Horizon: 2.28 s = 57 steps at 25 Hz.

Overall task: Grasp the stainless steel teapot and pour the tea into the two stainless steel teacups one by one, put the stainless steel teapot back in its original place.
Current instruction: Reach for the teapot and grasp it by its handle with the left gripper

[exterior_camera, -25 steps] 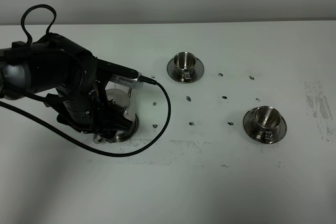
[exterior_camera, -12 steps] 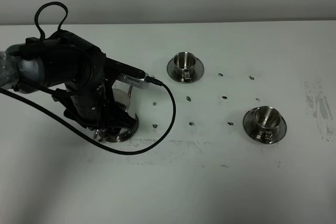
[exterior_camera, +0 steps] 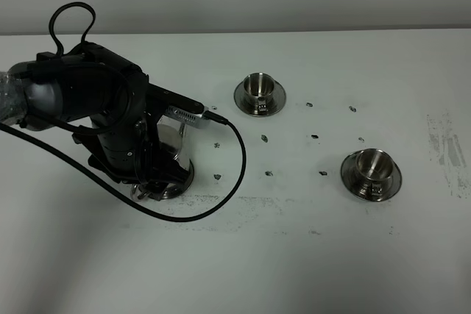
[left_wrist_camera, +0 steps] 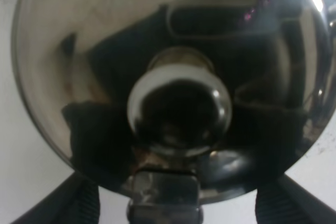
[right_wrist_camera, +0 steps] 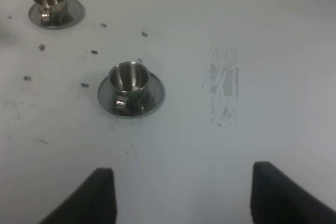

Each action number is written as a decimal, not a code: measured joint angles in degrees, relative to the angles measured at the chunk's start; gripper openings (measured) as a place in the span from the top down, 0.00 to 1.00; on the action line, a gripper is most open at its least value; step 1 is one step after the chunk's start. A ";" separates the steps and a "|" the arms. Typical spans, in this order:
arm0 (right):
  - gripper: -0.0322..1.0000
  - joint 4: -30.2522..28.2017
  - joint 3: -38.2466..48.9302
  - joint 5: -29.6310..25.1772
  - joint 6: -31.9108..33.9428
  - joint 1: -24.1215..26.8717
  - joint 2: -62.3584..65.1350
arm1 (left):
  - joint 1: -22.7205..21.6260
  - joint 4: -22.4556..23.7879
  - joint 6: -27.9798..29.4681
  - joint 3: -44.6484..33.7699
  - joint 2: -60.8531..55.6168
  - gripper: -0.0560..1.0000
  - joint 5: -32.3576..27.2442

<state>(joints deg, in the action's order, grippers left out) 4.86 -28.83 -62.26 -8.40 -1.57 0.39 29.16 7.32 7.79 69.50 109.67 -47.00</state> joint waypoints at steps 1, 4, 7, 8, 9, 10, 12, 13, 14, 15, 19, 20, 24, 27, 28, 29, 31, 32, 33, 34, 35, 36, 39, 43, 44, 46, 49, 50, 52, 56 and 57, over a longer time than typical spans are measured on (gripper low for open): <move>0.43 0.00 0.00 0.00 0.00 0.00 0.00 | 0.00 0.00 0.05 0.00 0.00 0.37 -0.05; 0.43 0.00 0.00 0.00 0.00 0.00 0.00 | 0.00 0.00 0.19 0.00 0.00 0.37 -0.05; 0.43 0.00 0.00 0.00 0.00 0.00 0.00 | 0.00 0.00 0.52 0.00 0.00 0.37 -0.19; 0.43 0.00 0.00 0.00 0.00 0.00 0.00 | 0.00 0.00 0.73 0.00 0.00 0.37 -0.26; 0.43 0.00 0.00 0.00 0.00 0.00 0.00 | 0.00 0.00 0.96 0.00 0.00 0.37 -0.26; 0.43 0.00 0.00 0.00 0.00 0.00 0.00 | 0.00 0.00 1.17 0.00 0.00 0.37 -0.26; 0.43 0.00 0.00 0.00 0.00 0.00 0.00 | 0.00 0.00 1.51 0.00 0.00 0.37 -0.26; 0.43 0.00 0.00 0.00 0.00 0.00 0.00 | 0.00 0.00 2.04 0.00 0.00 0.37 -0.26; 0.43 0.00 0.00 0.00 0.00 0.00 0.00 | 0.00 0.00 2.50 0.00 0.00 0.37 -0.26; 0.43 0.00 0.00 0.00 0.00 0.00 0.00 | 0.00 0.00 2.88 0.00 0.00 0.37 -0.26; 0.43 0.00 0.00 0.00 0.00 0.00 0.00 | 0.00 0.10 4.52 0.00 0.00 0.39 -0.26; 0.43 0.00 0.00 0.00 0.00 0.00 0.00 | 0.00 0.15 4.74 0.00 0.00 0.41 -0.26; 0.43 0.00 0.00 0.00 0.00 0.00 0.00 | 0.00 0.23 4.99 0.00 0.00 0.47 -0.26; 0.43 0.00 0.00 0.00 0.00 0.00 0.00 | 0.00 0.28 5.05 0.00 0.00 0.52 -0.21; 0.43 0.00 0.00 0.00 0.00 0.00 0.00 | 0.00 0.28 5.05 0.00 0.00 0.53 -0.21; 0.43 0.00 0.00 0.00 0.00 0.00 0.00 | 0.00 0.28 5.09 0.00 0.00 0.54 -0.09; 0.43 0.00 0.00 0.00 0.00 0.00 0.00 | 0.00 0.28 5.30 0.00 0.00 0.57 0.13; 0.43 0.00 0.00 0.00 0.00 0.00 0.00 | 0.00 0.28 5.51 0.00 0.00 0.59 0.18; 0.43 0.00 0.00 0.00 0.00 0.00 0.00 | 0.00 0.35 5.75 0.00 0.00 0.61 0.25; 0.43 0.00 0.00 0.00 0.00 0.00 0.00 | 0.00 0.34 5.88 0.00 0.00 0.63 0.38; 0.43 0.00 0.00 0.00 0.00 0.00 0.00 | 0.00 0.34 6.01 0.00 0.00 0.65 0.49; 0.43 0.00 0.00 0.00 0.00 0.00 0.00 | 0.00 0.34 6.09 0.00 0.00 0.68 0.61; 0.43 0.00 0.00 0.00 0.00 0.00 0.00 | 0.00 0.40 6.32 0.00 0.00 0.75 0.68; 0.43 0.00 0.00 0.00 0.00 0.00 0.00 | 0.00 0.34 7.31 0.00 0.00 0.77 1.40; 0.43 0.00 0.00 0.00 0.00 0.00 0.00 | 0.00 0.34 7.38 0.00 0.00 0.77 1.70; 0.43 0.00 0.00 0.00 0.00 0.00 0.00 | 0.00 0.34 7.48 0.00 0.00 0.77 2.12; 0.43 0.00 0.00 0.00 0.00 0.00 0.00 | 0.00 0.34 7.50 0.00 0.00 0.77 2.53; 0.43 0.00 0.00 0.00 0.00 0.00 0.00 | 0.00 0.34 7.50 0.00 0.00 0.77 2.60; 0.43 0.00 0.00 0.00 0.00 0.00 0.00 | 0.00 0.34 7.50 0.00 0.00 0.77 2.60; 0.43 0.00 0.00 0.00 0.00 0.00 0.00 | 0.00 0.34 7.50 0.00 0.00 0.77 2.40; 0.43 0.00 0.00 0.00 0.00 0.00 0.00 | 0.00 0.34 7.19 0.00 0.00 0.77 2.21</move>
<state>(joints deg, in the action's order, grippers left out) 4.86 -28.83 -62.26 -8.40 -1.57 0.39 29.16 7.66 14.99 69.50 109.67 -44.79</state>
